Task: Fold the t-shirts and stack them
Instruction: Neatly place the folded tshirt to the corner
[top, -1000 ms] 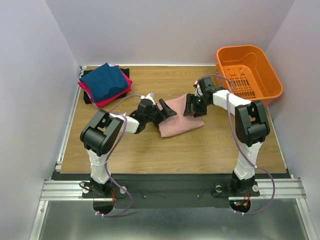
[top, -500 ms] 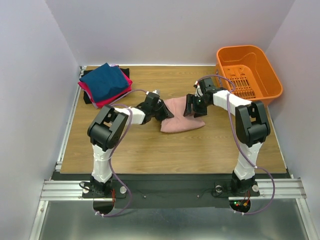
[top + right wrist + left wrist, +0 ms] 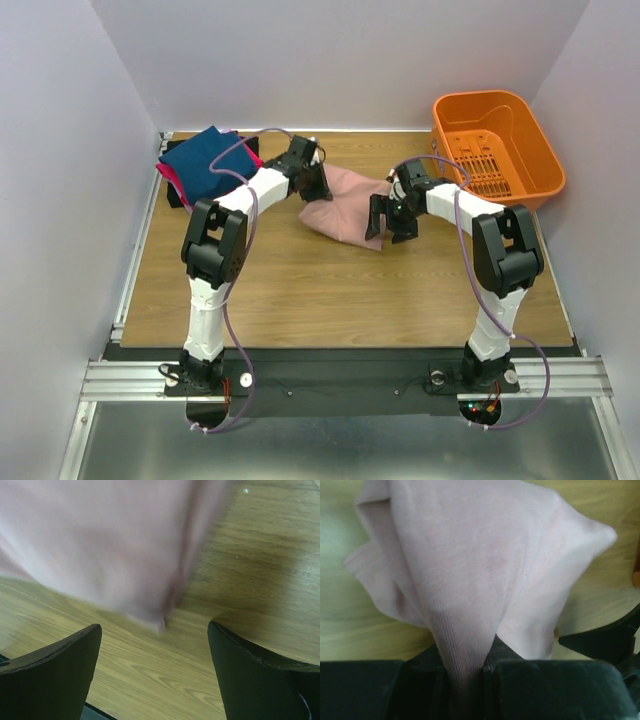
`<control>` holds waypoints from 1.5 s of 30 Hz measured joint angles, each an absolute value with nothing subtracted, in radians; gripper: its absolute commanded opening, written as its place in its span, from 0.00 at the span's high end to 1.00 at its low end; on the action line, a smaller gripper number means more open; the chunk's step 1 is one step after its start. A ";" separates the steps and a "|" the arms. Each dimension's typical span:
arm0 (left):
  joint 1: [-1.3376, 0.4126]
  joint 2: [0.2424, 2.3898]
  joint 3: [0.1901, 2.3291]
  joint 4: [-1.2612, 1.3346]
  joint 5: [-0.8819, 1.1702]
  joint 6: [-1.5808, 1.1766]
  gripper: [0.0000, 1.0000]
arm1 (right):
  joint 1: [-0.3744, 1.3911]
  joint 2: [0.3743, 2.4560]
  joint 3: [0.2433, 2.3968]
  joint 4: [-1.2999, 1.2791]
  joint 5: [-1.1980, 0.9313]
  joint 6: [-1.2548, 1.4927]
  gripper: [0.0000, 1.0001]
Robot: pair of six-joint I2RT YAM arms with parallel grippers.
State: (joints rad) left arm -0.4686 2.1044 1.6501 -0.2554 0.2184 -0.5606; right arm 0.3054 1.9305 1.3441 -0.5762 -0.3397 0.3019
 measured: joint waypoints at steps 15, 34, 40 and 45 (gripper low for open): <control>-0.219 2.162 2.010 -0.499 0.263 -0.469 1.00 | 0.302 1.949 1.364 -0.608 -0.374 0.287 0.08; 0.010 2.178 2.268 -0.459 0.472 -0.566 1.00 | 0.302 1.970 1.385 -0.617 -0.425 0.287 0.08; 0.103 2.079 2.111 -0.459 0.471 -0.558 1.00 | 0.302 1.970 1.385 -0.617 -0.429 0.287 0.08; 0.178 2.014 2.070 -0.461 0.471 -0.531 1.00 | 0.302 1.970 1.385 -0.617 -0.432 0.287 0.09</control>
